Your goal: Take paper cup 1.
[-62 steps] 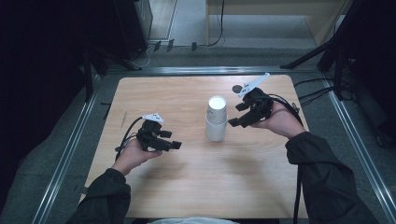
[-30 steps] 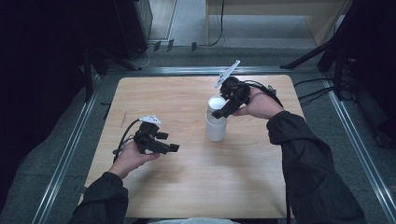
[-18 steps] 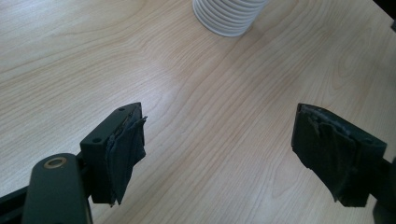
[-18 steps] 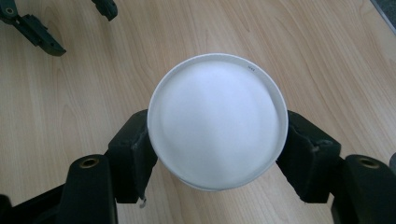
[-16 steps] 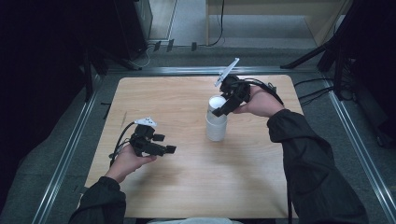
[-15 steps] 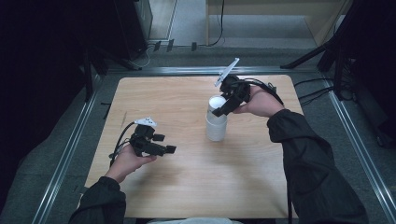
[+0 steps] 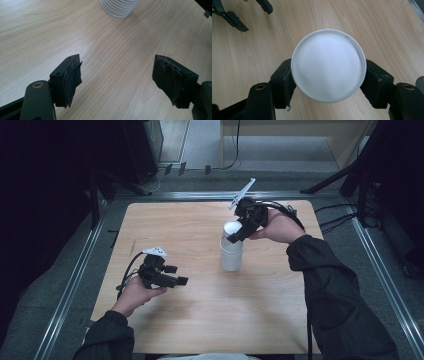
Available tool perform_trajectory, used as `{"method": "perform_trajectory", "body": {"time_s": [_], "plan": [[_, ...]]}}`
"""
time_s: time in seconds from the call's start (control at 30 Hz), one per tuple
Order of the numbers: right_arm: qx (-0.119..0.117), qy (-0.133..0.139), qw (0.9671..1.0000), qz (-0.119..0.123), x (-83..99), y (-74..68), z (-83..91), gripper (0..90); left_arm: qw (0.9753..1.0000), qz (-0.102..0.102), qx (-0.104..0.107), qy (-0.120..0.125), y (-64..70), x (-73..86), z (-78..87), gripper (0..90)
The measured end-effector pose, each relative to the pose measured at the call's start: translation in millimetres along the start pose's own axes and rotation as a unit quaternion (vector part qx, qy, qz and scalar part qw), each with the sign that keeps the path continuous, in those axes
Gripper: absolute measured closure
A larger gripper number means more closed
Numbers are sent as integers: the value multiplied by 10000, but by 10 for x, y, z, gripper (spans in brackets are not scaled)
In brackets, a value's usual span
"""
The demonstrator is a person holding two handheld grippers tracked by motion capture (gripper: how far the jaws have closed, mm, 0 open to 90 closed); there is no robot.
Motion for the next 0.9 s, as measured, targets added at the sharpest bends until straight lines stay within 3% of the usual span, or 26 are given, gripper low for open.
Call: {"method": "perform_trajectory", "body": {"time_s": [0.5,0.9], "plan": [[1,-27,9999,-112,-151,6,278,349,9999,-105,108,50,10,-26,-9,231],[115,63,9999,70,-343,-61,663,351,9997,-102,155,126,17,-30,4,230]]}}
Point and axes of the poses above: each handheld gripper's, and its own axes: z roughly backward along the jaws, x roughly out of its underside, y roughly to its right, the point moved 1 cm from there along -z, roughly forward along the jaws, and after that the axes turned 11 degrees about x, right-handed, at the moved point
